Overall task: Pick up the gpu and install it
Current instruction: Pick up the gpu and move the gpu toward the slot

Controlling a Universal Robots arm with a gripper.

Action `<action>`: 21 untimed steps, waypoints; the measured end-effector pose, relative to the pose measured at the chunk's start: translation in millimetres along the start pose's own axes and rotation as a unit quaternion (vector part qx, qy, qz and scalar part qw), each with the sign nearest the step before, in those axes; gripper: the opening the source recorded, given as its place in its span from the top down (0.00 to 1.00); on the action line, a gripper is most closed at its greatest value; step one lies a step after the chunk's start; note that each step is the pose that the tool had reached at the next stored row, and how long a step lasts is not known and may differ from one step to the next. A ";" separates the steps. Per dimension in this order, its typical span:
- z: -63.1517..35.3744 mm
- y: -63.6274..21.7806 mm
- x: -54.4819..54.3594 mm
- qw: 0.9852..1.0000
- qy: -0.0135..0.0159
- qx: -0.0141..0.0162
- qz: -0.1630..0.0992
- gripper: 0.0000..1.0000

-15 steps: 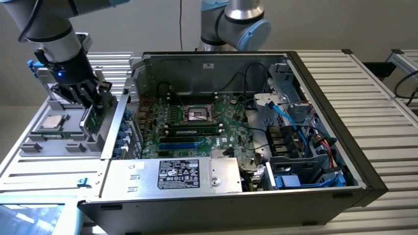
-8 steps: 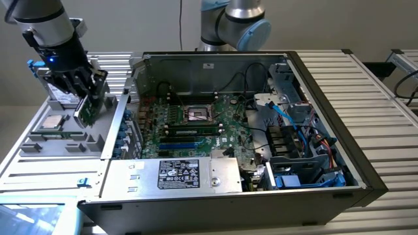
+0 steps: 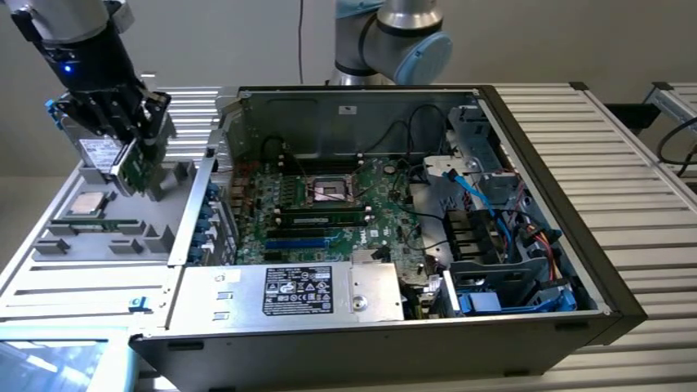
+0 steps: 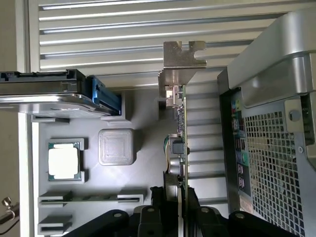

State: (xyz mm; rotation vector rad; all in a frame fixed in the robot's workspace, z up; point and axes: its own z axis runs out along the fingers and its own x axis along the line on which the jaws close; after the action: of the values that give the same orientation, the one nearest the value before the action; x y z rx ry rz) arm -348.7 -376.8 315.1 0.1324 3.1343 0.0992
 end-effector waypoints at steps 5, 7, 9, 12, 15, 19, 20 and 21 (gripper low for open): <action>-22.7 1.5 -1.4 1.000 0.000 0.000 0.002 0.71; -31.9 2.3 -3.0 1.000 0.000 0.000 0.003 0.71; -41.0 3.1 -6.0 1.000 0.000 0.000 0.003 0.71; -54.5 4.4 -13.0 1.000 0.000 0.000 0.004 0.71; -68.2 5.7 -22.2 1.000 0.000 0.000 0.004 0.71; -86.3 6.8 -37.2 1.000 0.000 0.000 0.004 0.71; -90.7 7.0 -41.5 1.000 0.000 0.000 0.004 0.71; -95.2 7.1 -46.3 1.000 0.000 0.000 0.004 0.71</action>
State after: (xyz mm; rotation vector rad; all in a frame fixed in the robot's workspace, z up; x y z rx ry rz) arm -302.6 -379.7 410.6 0.1435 3.1343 0.0992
